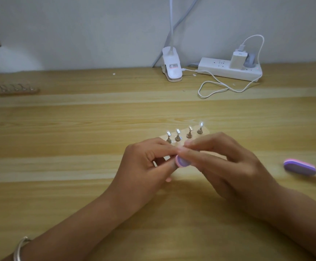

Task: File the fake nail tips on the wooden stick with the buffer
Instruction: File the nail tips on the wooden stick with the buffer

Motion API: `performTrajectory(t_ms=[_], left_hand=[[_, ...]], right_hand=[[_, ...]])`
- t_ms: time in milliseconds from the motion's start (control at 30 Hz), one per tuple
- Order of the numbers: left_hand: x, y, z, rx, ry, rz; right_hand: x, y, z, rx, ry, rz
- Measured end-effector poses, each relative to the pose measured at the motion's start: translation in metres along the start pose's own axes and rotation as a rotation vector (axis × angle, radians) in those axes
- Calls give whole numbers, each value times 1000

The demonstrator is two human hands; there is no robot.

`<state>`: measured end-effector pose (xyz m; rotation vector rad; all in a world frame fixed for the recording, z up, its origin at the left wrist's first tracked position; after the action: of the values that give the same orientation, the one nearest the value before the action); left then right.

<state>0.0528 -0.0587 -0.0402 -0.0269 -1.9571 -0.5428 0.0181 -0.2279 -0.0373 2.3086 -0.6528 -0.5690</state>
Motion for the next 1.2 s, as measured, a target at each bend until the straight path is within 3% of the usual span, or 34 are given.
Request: performTrajectory(t_ms=[167, 333, 433, 500, 633, 767, 933, 1100, 1200], left_hand=[[0, -1, -1, 17, 23, 33], [0, 0, 0, -12, 18, 91], [-1, -1, -1, 7, 68, 191], [0, -2, -1, -4, 77, 214], [4, -3, -1, -49, 25, 235], [0, -1, -2, -7, 86, 295], [-2, -1, -1, -29, 107, 252], [-7, 0, -2, 0, 183, 278], [-4, -1, -2, -38, 159, 272]], right_hand=[[16, 10, -2, 63, -122, 29], [3, 4, -2, 27, 19, 57], [15, 13, -3, 130, -108, 35], [11, 15, -3, 187, -98, 7], [-3, 7, -4, 141, 24, 3], [10, 16, -5, 194, -92, 21], [-4, 5, -5, 135, -3, -22], [11, 13, -6, 179, -111, 13], [3, 7, -4, 149, -57, -32]])
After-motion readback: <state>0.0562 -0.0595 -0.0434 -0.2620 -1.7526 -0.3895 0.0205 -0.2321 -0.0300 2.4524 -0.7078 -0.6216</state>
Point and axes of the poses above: each hand's wrist, its own z-axis away from the middle knuckle, its own y-axis out of the back of the hand, x = y × z, the point moved 4 cm from there along -z, towards the middle knuckle, and after that the axes turned 1 degree about z, right-handed, at the moved point
